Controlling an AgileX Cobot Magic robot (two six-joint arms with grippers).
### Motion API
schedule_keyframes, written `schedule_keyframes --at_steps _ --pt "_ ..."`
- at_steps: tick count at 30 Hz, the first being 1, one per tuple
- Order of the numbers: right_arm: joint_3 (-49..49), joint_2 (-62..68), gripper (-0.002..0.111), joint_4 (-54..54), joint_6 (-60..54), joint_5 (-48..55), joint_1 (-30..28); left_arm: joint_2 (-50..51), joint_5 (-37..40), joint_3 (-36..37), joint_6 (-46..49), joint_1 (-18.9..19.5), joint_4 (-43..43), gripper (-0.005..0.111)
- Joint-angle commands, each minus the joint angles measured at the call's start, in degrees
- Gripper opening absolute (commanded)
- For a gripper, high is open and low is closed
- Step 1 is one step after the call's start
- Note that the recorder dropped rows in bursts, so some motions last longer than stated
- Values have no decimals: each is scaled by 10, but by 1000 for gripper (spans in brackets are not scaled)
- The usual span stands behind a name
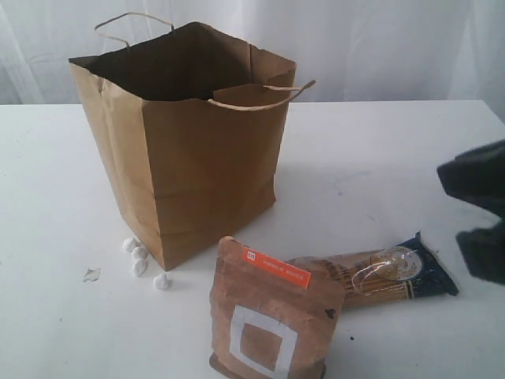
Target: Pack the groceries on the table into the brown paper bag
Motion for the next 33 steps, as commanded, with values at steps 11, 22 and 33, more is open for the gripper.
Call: schedule_keyframes --at_steps 11,22,33 --pt "305 -147 14 142 3 -285 -1 -3 1 2 -2 -2 -4 0" --pt "418 -191 14 247 3 -457 -225 -3 1 2 -2 -2 -4 0" --pt "471 -303 14 53 3 -495 -426 -3 1 2 -2 -2 -4 0"
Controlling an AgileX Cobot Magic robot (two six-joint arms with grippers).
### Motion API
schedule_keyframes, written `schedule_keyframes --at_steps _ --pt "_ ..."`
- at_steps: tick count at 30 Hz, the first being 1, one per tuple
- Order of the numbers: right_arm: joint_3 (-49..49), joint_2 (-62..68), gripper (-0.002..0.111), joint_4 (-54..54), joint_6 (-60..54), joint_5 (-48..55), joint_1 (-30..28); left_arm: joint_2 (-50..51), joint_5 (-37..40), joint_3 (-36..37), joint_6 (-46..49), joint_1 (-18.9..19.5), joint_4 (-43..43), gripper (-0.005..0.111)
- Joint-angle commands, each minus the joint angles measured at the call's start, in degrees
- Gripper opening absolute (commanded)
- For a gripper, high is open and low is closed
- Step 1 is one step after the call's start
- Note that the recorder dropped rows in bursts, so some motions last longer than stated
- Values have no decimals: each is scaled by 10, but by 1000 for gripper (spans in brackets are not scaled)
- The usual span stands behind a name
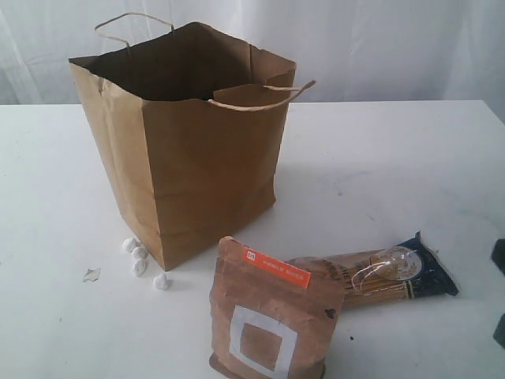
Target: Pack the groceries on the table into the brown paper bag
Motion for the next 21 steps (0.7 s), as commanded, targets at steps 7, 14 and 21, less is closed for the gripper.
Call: schedule_keyframes --at_steps 7,14,21 --pt "70 -93 14 -45 0 -41 -112 -3 1 2 -2 -2 -4 0" --pt "77 -121 14 18 2 -61 -141 -3 1 2 -2 -2 -4 0" --pt "77 -167 14 18 2 45 -157 -3 1 2 -2 -2 -4 0"
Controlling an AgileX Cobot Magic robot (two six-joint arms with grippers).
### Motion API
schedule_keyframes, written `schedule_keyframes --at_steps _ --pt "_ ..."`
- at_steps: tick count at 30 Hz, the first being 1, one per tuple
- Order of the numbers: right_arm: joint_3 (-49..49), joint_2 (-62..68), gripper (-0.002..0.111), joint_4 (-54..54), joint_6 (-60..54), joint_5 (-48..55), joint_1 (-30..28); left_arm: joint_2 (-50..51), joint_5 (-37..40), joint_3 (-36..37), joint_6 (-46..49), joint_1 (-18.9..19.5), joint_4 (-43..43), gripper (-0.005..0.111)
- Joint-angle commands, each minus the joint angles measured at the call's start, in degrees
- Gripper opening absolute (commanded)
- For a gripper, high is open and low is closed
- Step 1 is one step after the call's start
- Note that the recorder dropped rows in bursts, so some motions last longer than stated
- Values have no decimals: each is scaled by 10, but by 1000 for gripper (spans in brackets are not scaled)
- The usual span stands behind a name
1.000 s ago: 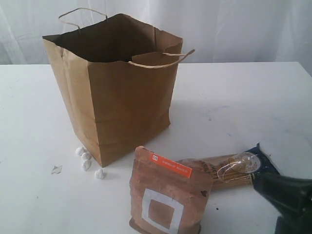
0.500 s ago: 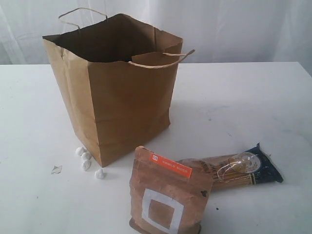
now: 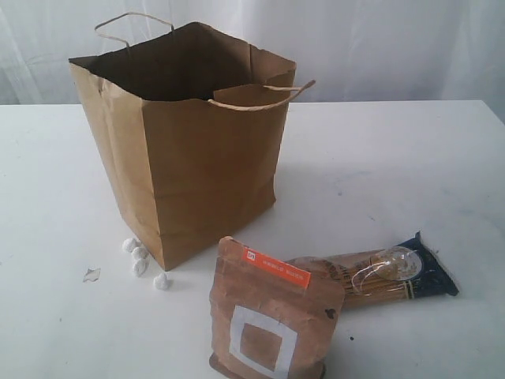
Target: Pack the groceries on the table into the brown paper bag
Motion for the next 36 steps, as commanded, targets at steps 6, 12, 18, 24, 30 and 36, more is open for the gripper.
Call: schedule_keyframes --at_steps 6,12,18,24,30,36 --pt "3 -22 14 3 2 70 -6 -3 1 2 -2 -2 -4 0" --pt "3 -22 14 3 2 70 -6 -3 1 2 -2 -2 -4 0" --pt "3 -22 14 100 -230 61 -6 -3 1 2 -2 -2 -4 0" --pt "3 -22 14 227 -313 13 -6 -3 1 2 -2 -2 -4 0" --pt "3 -22 14 227 -313 13 -6 -3 1 2 -2 -2 -4 0" --pt "3 -22 14 227 -313 13 -6 -3 1 2 -2 -2 -4 0"
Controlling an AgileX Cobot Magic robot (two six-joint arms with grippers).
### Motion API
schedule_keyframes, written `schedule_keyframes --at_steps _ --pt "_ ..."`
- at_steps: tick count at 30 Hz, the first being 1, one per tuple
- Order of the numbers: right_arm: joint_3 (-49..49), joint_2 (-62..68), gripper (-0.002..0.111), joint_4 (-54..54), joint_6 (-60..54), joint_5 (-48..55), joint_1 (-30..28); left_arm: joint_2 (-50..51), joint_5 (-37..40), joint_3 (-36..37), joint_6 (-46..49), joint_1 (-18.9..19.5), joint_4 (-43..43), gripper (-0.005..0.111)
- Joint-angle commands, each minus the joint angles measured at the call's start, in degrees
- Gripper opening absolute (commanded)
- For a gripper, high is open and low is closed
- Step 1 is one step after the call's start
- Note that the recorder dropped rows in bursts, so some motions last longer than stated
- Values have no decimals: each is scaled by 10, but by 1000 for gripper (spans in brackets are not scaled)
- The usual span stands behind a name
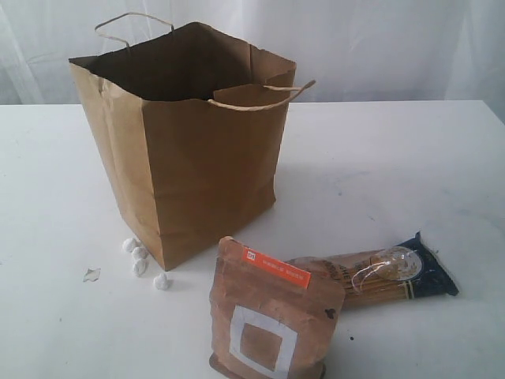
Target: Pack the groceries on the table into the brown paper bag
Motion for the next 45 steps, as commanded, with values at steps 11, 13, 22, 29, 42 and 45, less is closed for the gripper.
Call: schedule_keyframes --at_steps 11,13,22,29,42,45 --pt "3 -3 14 3 -6 -9 -2 -3 1 2 -2 -2 -4 0" --pt "3 -3 14 3 -6 -9 -2 -3 1 2 -2 -2 -4 0" --pt "3 -3 14 3 -6 -9 -2 -3 -24 2 -74 -2 -86 0" --pt "3 -3 14 3 -6 -9 -2 -3 -43 2 -164 -2 -247 0" --pt "3 -3 14 3 -6 -9 -2 -3 -76 2 -278 -2 -415 0" --pt "3 -3 14 3 -6 -9 -2 -3 -63 2 -286 -2 -418 0"
